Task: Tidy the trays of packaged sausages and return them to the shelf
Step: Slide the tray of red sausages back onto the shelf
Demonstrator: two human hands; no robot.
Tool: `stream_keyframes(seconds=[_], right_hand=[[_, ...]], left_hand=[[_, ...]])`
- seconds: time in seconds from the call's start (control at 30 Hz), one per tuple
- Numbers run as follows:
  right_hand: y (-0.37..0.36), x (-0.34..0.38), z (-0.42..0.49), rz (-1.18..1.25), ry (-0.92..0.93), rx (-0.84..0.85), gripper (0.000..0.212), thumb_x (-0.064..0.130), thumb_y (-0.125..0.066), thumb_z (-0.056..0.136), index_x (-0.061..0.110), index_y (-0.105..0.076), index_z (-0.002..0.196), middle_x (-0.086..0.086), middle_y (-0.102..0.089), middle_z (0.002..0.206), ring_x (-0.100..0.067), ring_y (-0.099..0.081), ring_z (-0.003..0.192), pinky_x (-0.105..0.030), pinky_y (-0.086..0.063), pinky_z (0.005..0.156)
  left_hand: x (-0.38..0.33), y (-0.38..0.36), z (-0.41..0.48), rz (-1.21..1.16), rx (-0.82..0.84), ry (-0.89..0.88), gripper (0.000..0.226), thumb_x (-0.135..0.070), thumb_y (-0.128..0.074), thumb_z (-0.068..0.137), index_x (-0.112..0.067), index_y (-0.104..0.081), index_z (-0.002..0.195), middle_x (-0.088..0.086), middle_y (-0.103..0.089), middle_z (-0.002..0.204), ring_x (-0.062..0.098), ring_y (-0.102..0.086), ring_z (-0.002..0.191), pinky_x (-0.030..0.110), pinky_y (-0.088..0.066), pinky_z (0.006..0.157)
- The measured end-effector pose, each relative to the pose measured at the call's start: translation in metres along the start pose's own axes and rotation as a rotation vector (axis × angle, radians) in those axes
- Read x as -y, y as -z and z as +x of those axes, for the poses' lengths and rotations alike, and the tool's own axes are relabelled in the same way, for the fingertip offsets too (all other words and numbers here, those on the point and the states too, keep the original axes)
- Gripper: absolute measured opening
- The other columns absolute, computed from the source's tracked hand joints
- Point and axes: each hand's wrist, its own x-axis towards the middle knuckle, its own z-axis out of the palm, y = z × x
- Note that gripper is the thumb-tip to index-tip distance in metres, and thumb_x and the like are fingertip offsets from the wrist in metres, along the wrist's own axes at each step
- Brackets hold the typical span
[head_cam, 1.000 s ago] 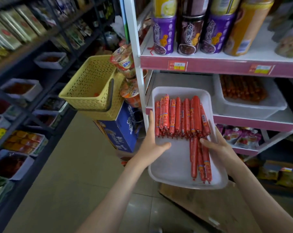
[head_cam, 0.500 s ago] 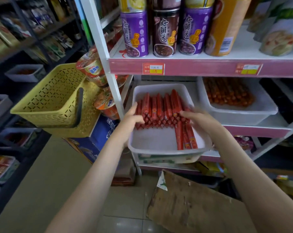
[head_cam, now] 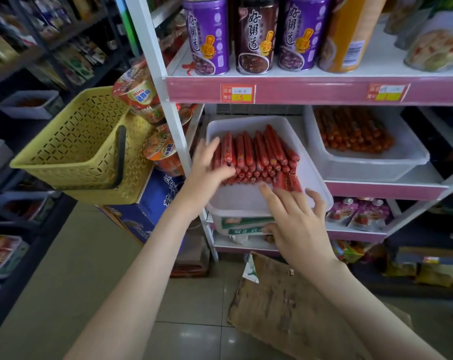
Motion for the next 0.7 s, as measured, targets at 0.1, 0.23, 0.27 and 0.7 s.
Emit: stream_keyframes(seconds=[0.1,0.23,0.27,0.7], right_hand=[[-0.009,0.001,-0.001,0.065,-0.022,-0.080,0.057,0.004,-0.082,0.055,0.009,-0.062,0.108,-0.004,-0.060,0.089,-0.028,-0.050,0.083,-0.036,-0.027,0.075],[-0.019,-0.004,0.012,0.113,-0.007,-0.176,0.046,-0.004,-0.081,0.048,0.012,-0.050,0.079,-0.004,-0.054,0.076,-0.023,-0.037,0.077,-0.032,-0.022,0.069],[-0.023,-0.006,0.016,0.120,-0.012,-0.194,0.048,-0.004,-0.081,0.048,0.013,-0.048,0.078,-0.004,-0.053,0.074,-0.023,-0.036,0.076,-0.032,-0.021,0.069],[-0.086,-0.041,0.103,0.041,0.031,-0.202,0.050,0.015,-0.090,0.047,0.007,-0.052,0.078,-0.008,-0.056,0.073,-0.029,-0.051,0.069,-0.035,-0.020,0.063]], left_hand=[[0.006,-0.010,-0.043,1.019,0.001,-0.455,0.089,-0.061,-0.057,0.077,-0.028,-0.020,0.150,-0.004,-0.007,0.159,0.016,0.002,0.147,0.051,0.009,0.114],[0.036,-0.029,-0.047,1.299,-0.166,-0.588,0.062,-0.023,-0.086,0.058,-0.010,-0.055,0.110,0.006,-0.063,0.104,0.029,-0.056,0.101,0.047,-0.029,0.105],[0.036,-0.030,-0.040,1.278,-0.230,-0.612,0.051,-0.014,-0.086,0.055,-0.011,-0.055,0.095,0.003,-0.061,0.087,0.027,-0.056,0.085,0.041,-0.033,0.096],[0.047,-0.025,0.075,1.316,-0.374,-0.645,0.045,-0.006,-0.087,0.047,-0.010,-0.055,0.079,0.002,-0.058,0.066,0.026,-0.058,0.067,0.034,-0.044,0.070]])
